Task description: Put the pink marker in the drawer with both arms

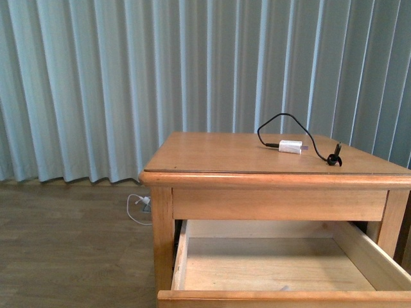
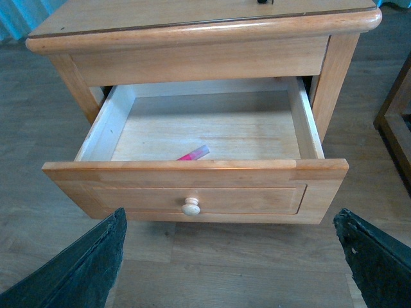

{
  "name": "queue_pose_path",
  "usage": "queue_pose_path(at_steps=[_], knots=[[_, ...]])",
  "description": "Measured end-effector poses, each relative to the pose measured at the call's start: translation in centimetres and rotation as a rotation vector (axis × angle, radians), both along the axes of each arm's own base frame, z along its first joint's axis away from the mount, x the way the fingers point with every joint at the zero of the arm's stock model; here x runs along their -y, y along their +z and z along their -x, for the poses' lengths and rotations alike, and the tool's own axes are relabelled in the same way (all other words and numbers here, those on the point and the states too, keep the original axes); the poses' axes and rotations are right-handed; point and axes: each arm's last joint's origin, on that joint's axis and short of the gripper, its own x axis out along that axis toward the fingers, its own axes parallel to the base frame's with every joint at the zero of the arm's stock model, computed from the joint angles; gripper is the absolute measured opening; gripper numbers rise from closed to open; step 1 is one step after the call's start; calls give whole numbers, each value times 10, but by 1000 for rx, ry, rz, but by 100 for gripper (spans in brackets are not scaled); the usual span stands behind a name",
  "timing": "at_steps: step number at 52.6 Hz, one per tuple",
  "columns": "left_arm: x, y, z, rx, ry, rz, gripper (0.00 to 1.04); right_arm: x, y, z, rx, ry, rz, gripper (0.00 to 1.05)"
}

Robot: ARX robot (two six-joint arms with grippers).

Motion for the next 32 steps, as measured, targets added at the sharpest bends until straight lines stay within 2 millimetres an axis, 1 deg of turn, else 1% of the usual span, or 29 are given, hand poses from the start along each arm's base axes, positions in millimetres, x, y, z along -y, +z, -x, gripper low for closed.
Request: queue_pose_path(at_steps=[6,32], knots=[[0,-4,3,10,0,0,4,0,0,0,0,0,0,96],[0,-3,14,27,0,-3,4,0,0,0,-1,0,0,96]])
